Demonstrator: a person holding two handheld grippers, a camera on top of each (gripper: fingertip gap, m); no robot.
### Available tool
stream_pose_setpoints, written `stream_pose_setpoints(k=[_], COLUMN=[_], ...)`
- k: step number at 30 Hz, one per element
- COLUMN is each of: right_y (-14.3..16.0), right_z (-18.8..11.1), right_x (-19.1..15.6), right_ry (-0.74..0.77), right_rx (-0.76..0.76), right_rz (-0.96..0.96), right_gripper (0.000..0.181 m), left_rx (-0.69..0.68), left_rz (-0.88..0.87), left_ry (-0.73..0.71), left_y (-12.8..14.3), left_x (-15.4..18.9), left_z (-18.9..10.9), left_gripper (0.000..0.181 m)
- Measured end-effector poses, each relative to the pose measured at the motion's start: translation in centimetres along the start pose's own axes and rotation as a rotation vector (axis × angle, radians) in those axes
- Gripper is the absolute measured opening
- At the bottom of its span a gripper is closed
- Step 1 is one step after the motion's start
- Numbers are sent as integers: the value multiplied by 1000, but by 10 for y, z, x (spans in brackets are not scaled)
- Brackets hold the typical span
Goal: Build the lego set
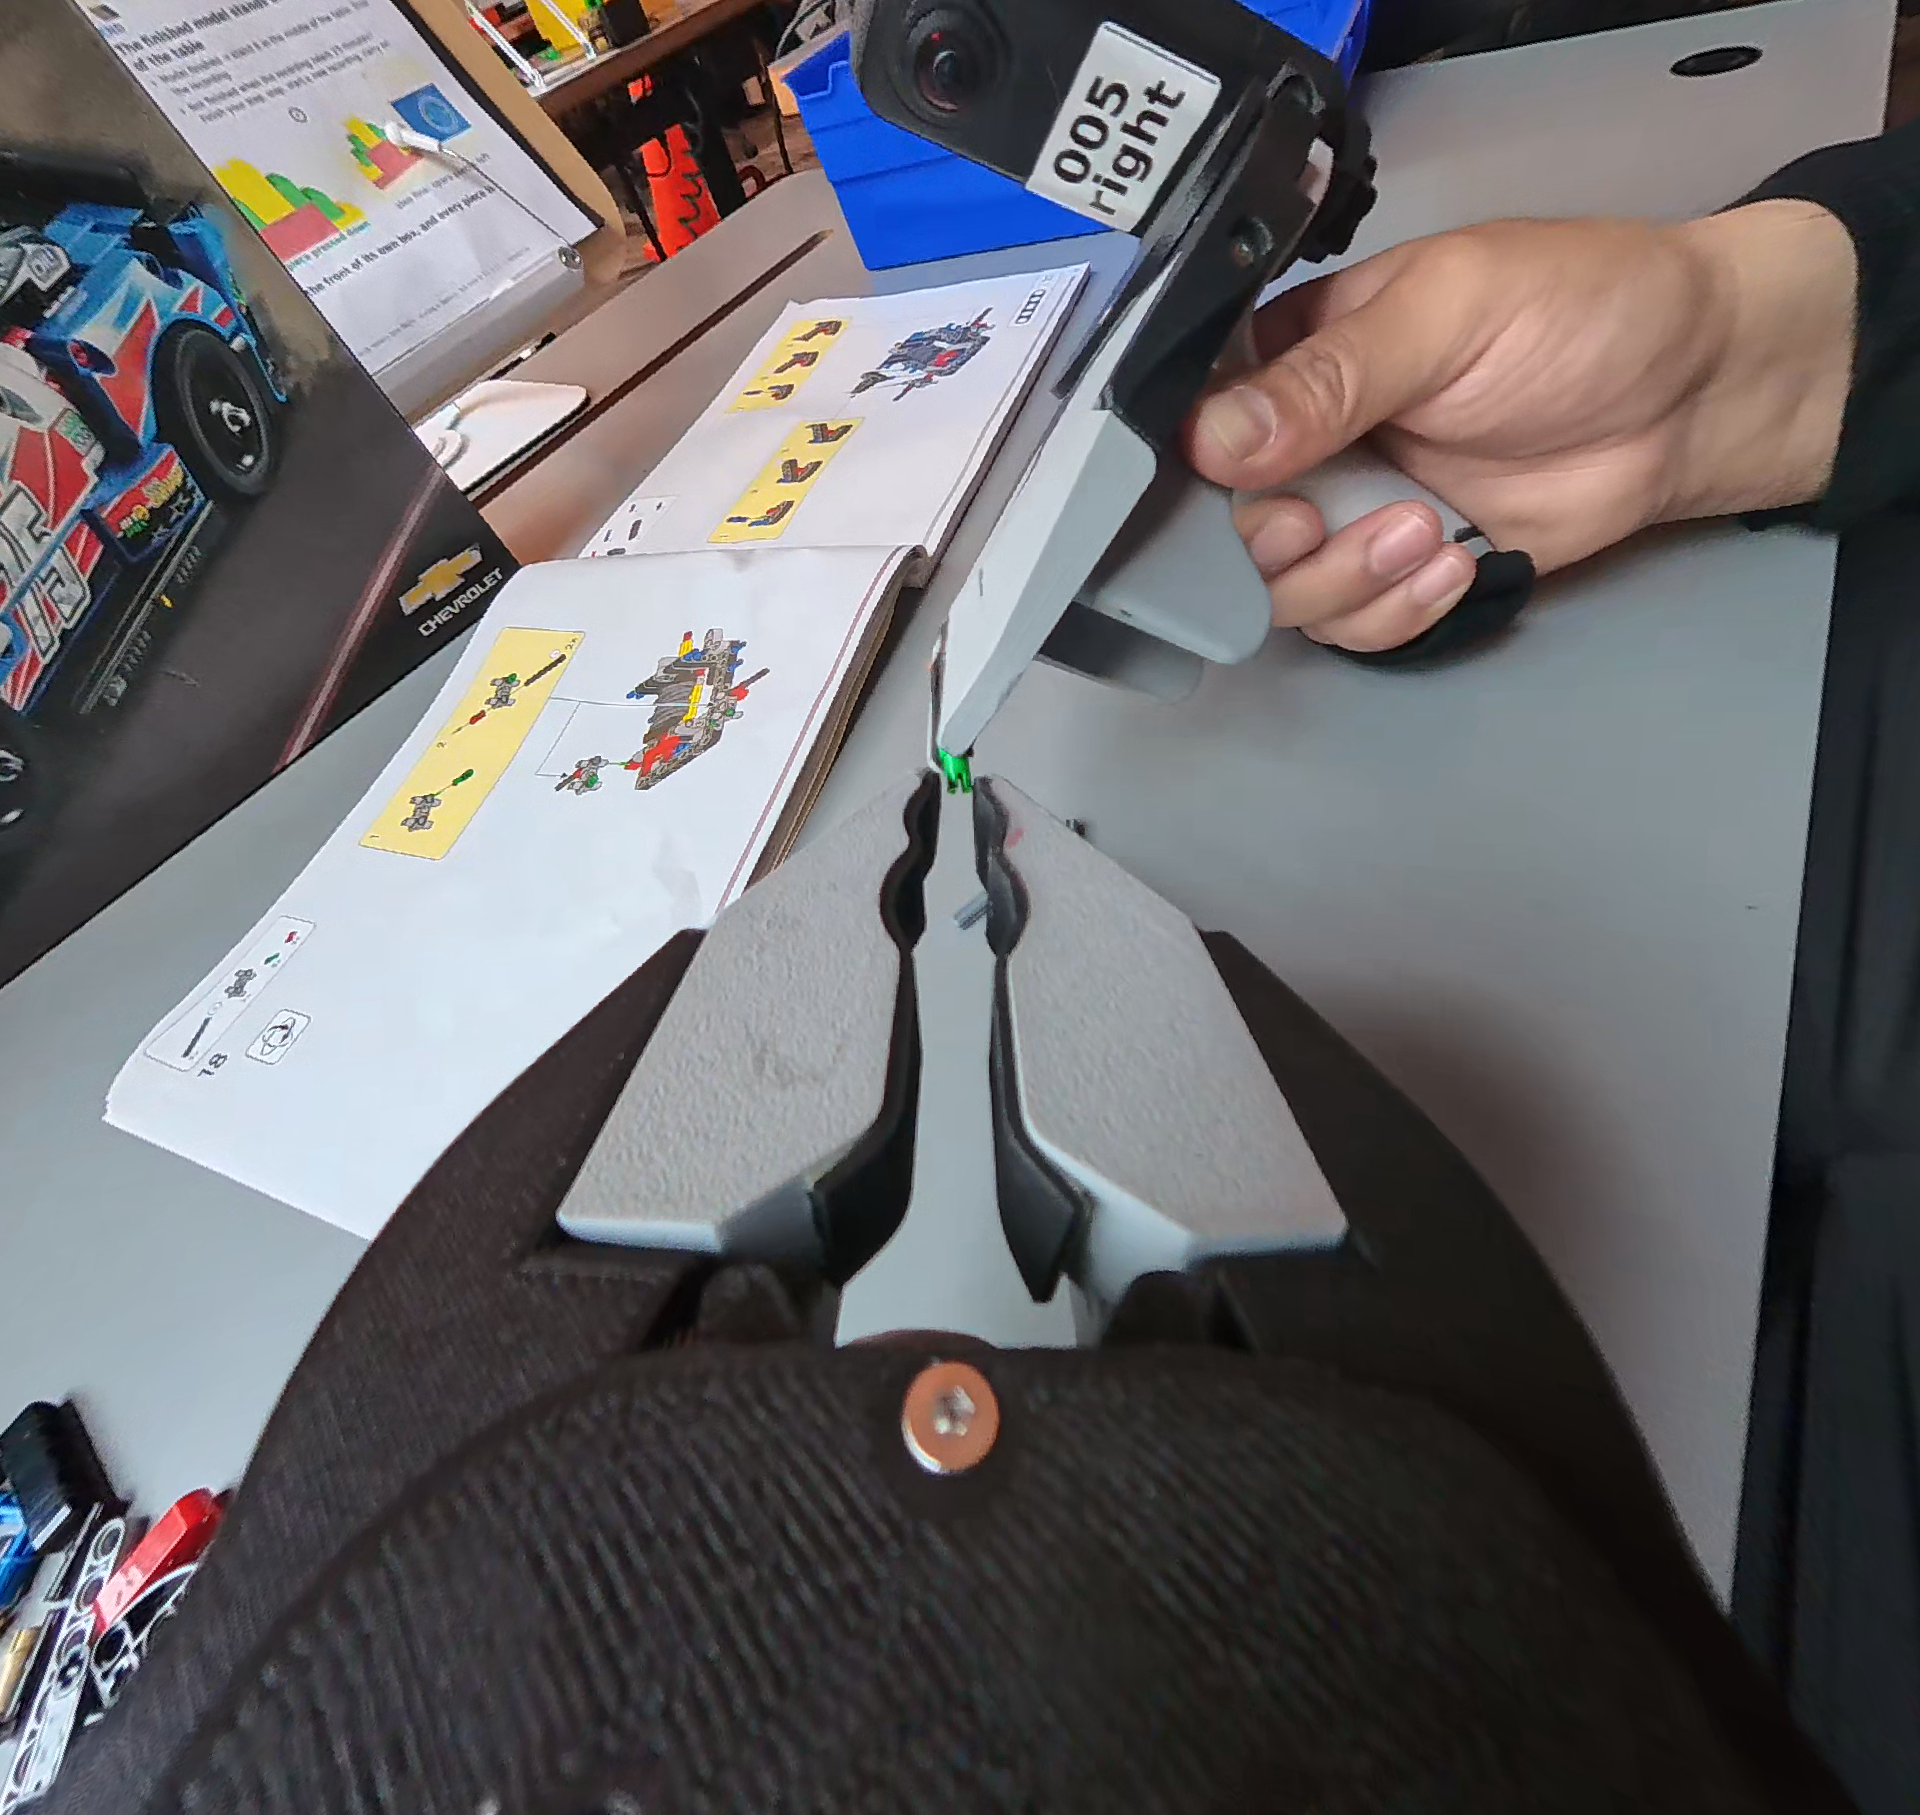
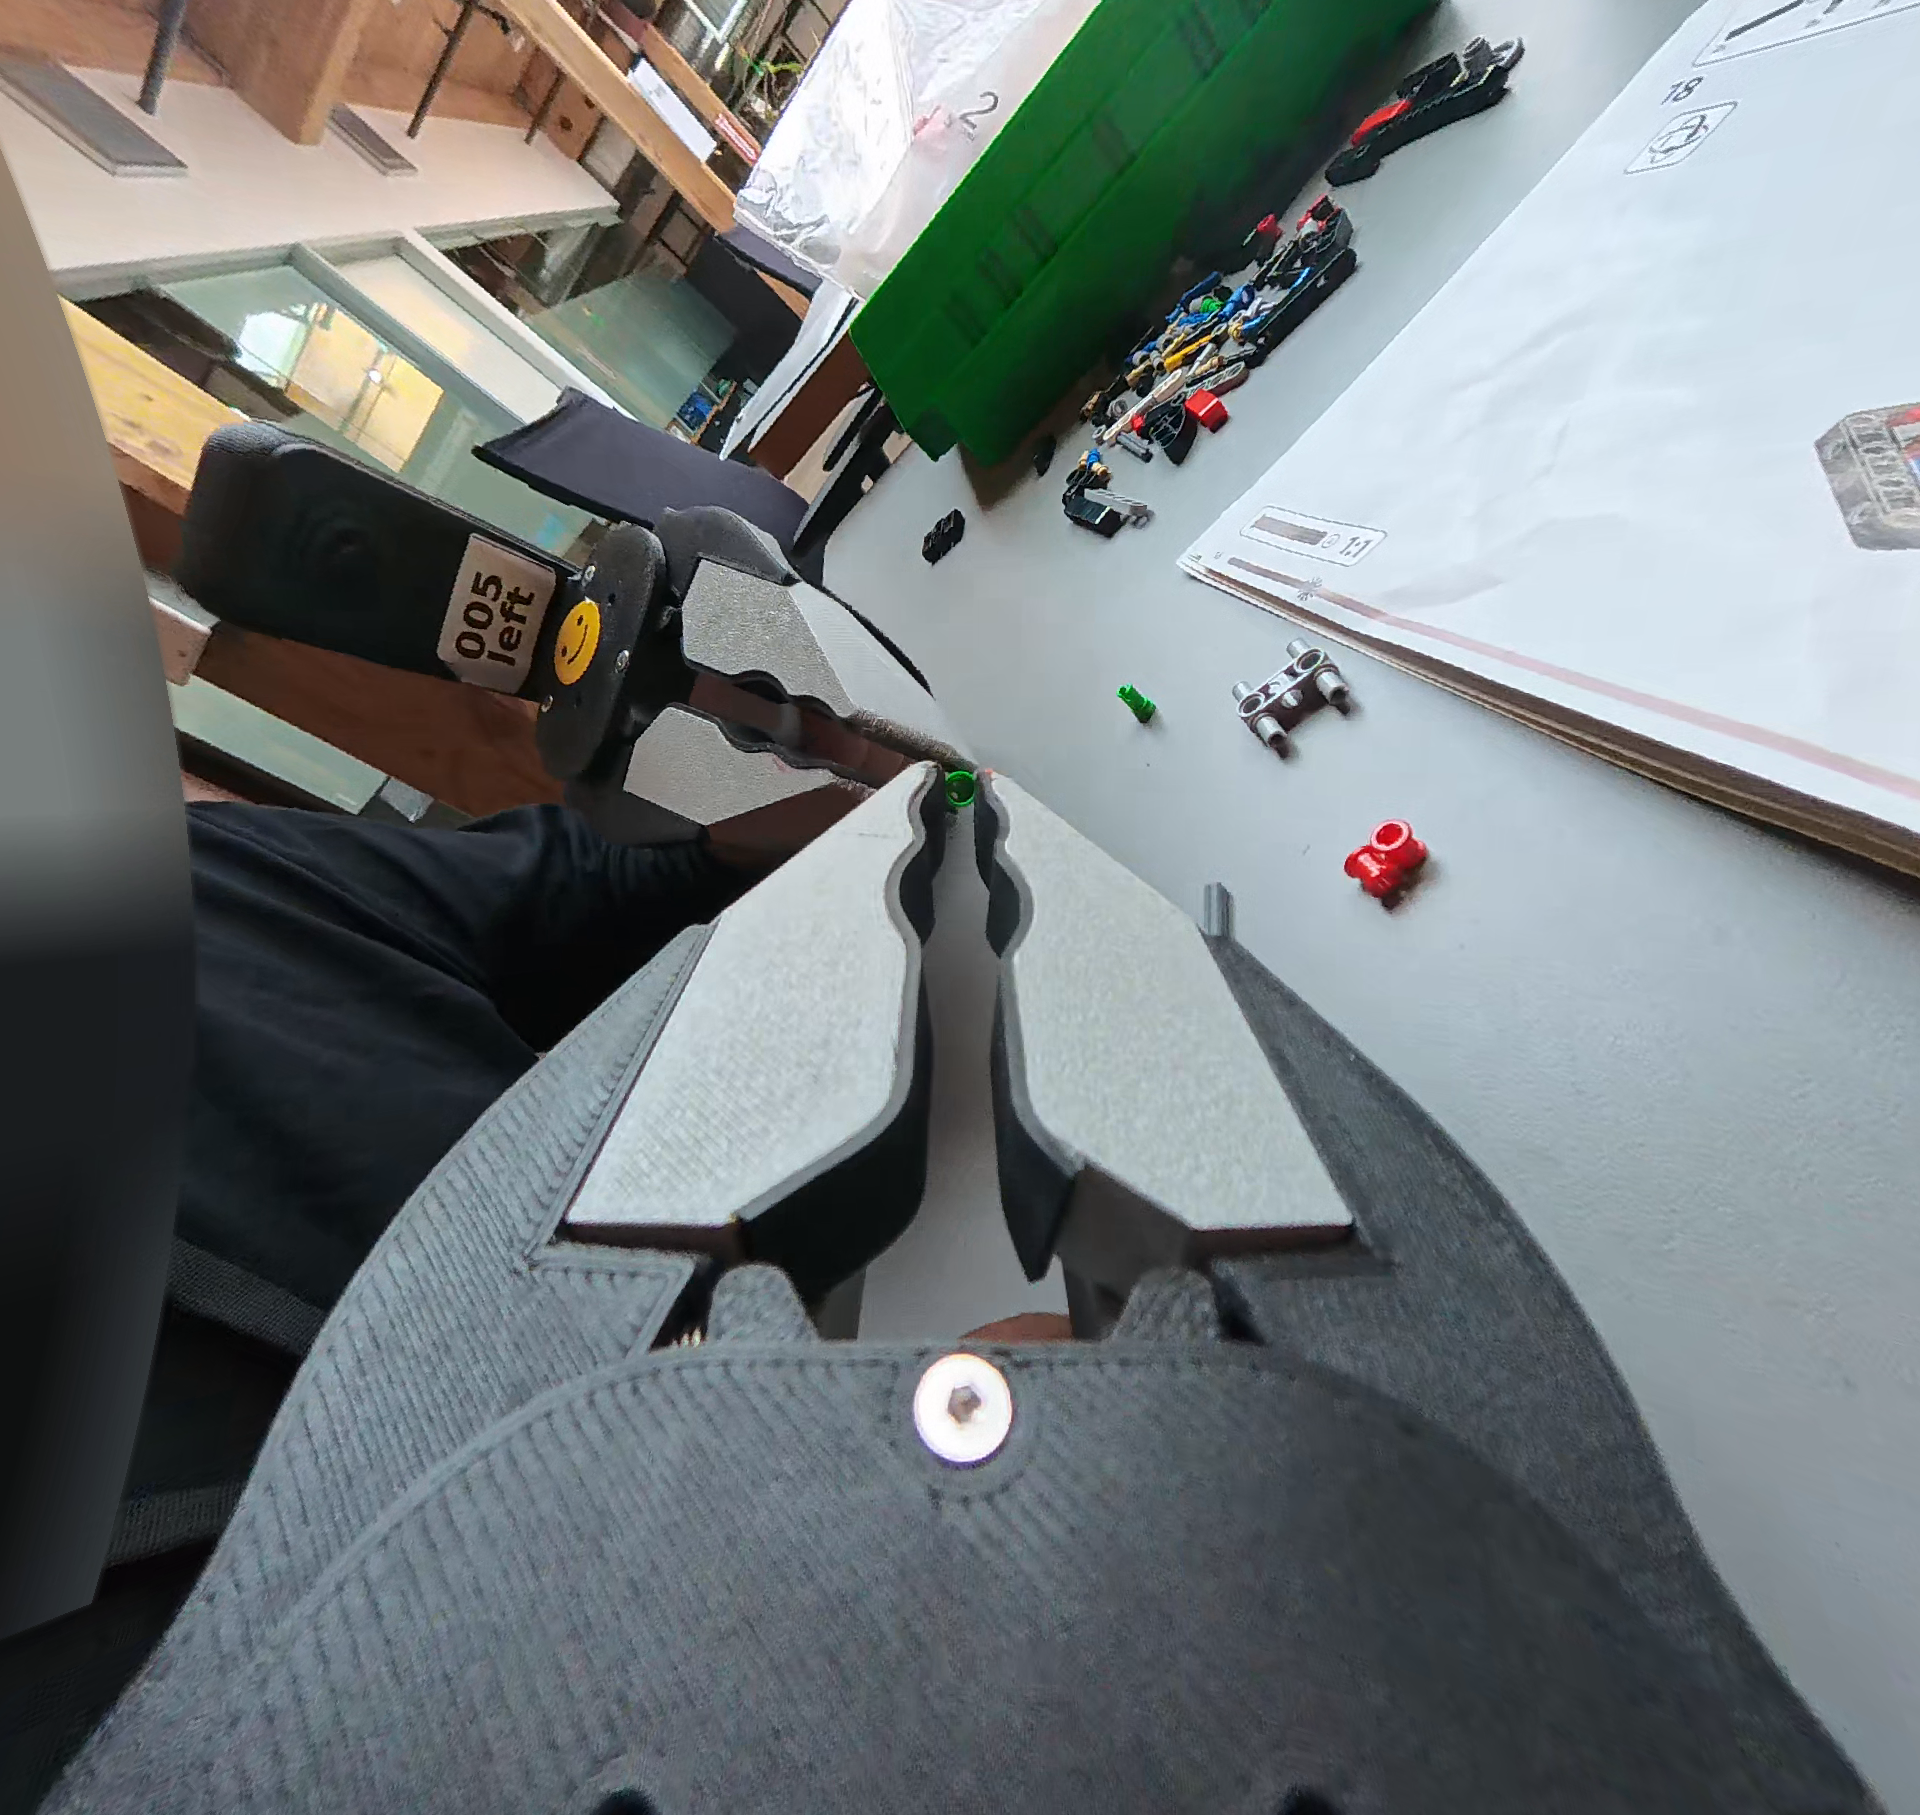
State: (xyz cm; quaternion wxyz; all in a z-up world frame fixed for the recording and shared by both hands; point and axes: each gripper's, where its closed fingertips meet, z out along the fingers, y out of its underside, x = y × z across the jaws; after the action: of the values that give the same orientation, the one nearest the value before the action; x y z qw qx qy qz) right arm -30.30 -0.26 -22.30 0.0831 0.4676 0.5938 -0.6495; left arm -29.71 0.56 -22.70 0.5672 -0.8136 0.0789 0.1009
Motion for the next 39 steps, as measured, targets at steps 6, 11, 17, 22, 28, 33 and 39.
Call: stream_pose_setpoints(k=[6, 11, 17, 22, 28, 33, 39], right_y=[0, 0, -2, -6, -6, -6, -5], right_z=[1, 3, 4, 0, 0, 0, 0], right_x=[0, -2, -9, -12, -8, -3, -1], right_ry=[13, 4, -20, -45, -22, -15, -9], right_rx=[11, 32, 57, 74, 83, 94, 100], right_rz=[-1, 17, 9, 2, 18, 55, 67], right_gripper=[3, 3, 3, 3, 3, 2, 2], left_rx=[-4, -18, 8, 51, 62, 36, 18], left_rz=[6, 33, 49, 41, 42, 77, 98], left_ry=[-3, -16, -38, -28, -30, -65, -78], left_y=[1, 1, -4, -10, -9, -5, -3], left_x=[0, -1, -2, -1, -2, -4, -5], left_z=[0, -3, -8, -7, -5, -3, -2], left_gripper=[3, 1, 0, 1, 2, 2, 1])
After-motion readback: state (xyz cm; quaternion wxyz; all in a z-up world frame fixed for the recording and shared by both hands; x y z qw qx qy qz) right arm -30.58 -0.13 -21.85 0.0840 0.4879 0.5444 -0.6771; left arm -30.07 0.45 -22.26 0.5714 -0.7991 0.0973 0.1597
